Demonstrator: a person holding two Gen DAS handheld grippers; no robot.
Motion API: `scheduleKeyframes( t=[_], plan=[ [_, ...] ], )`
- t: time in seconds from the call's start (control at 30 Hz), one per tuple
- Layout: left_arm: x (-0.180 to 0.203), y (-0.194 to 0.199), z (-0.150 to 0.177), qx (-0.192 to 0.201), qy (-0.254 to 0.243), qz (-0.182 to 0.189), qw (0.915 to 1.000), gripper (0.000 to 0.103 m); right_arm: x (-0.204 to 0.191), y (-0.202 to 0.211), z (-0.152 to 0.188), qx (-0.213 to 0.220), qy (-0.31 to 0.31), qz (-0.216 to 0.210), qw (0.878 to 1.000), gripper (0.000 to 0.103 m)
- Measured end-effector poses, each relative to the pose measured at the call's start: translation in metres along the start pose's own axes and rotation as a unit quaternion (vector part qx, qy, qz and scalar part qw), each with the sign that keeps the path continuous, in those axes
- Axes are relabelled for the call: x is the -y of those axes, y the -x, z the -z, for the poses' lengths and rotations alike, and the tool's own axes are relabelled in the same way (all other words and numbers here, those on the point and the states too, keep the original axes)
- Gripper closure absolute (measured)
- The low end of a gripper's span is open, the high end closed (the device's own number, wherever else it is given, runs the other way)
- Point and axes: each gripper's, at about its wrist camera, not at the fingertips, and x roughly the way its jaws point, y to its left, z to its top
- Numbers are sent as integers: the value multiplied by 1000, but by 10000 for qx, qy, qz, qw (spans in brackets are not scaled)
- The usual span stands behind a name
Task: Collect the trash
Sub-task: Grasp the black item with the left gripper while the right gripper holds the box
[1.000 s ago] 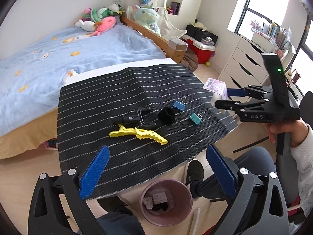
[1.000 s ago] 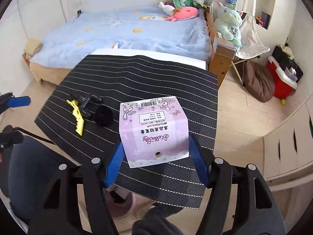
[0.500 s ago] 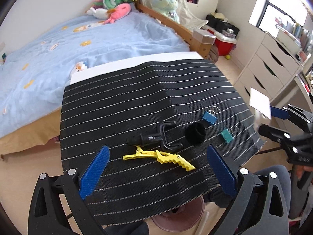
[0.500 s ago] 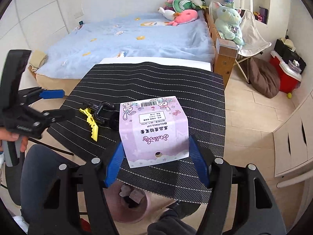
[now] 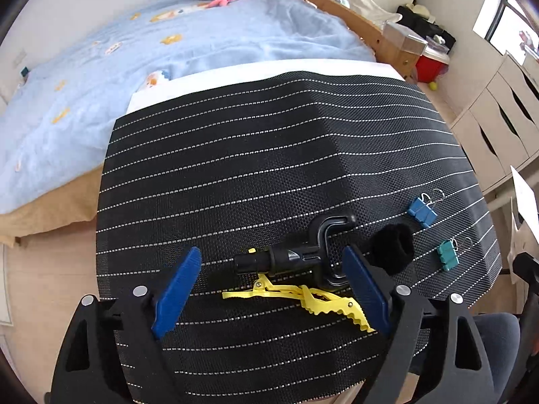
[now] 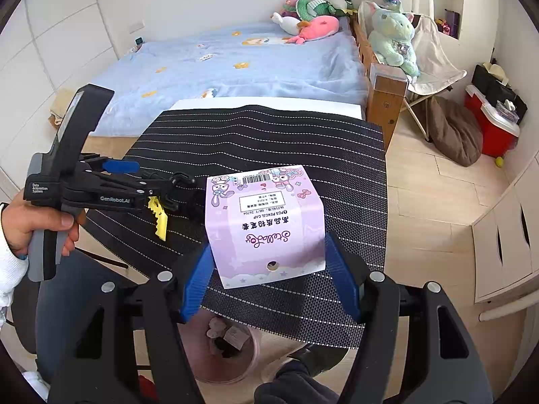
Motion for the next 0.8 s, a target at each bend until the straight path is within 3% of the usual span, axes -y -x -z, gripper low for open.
scheduleKeyframes(
  t=[0.17, 0.3, 0.8],
  plan=[
    [2, -5, 3, -63, 1, -9, 10000, 30, 1, -2, 2, -7, 4, -12, 10000, 39],
    [3, -6, 2, -74, -27, -28, 10000, 44, 2, -4, 3, -13, 8, -20, 10000, 39],
    [-7, 13, 2, 337, -18, 73, 9994, 45, -4, -2, -1, 46, 30, -37, 10000, 39]
  ],
)
